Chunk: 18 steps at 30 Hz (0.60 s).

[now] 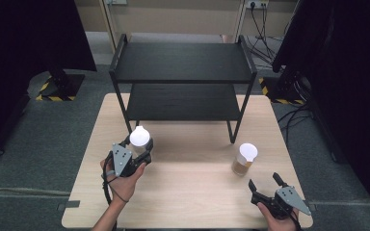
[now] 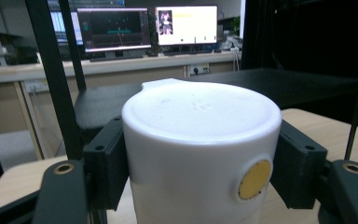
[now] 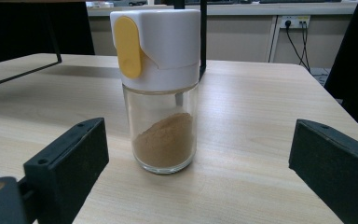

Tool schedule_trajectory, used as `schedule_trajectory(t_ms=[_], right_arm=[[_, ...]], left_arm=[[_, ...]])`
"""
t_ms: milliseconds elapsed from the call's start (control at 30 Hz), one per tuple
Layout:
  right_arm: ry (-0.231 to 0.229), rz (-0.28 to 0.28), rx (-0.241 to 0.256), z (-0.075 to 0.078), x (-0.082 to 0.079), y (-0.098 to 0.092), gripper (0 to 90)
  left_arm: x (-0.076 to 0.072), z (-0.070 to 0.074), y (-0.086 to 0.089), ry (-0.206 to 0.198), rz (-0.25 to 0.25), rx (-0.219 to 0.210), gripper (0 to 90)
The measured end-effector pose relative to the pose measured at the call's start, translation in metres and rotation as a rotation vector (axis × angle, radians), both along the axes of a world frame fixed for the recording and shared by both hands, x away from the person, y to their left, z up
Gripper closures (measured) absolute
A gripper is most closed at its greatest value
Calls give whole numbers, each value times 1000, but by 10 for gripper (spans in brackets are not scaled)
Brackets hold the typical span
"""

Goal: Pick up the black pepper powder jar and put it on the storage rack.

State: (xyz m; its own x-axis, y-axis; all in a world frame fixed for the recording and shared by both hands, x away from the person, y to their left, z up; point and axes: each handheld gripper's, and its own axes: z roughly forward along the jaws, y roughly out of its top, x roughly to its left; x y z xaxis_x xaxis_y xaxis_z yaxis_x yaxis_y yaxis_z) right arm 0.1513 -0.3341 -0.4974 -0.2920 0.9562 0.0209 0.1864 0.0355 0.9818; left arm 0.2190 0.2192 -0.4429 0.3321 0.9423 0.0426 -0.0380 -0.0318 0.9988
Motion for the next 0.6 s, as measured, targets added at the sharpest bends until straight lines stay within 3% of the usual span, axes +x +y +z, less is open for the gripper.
schedule_trajectory(t_ms=[600], right_arm=[[-1, -4, 3, 0, 0, 0, 50]], left_arm=[[5, 39, -9, -103, 6, -31, 310]])
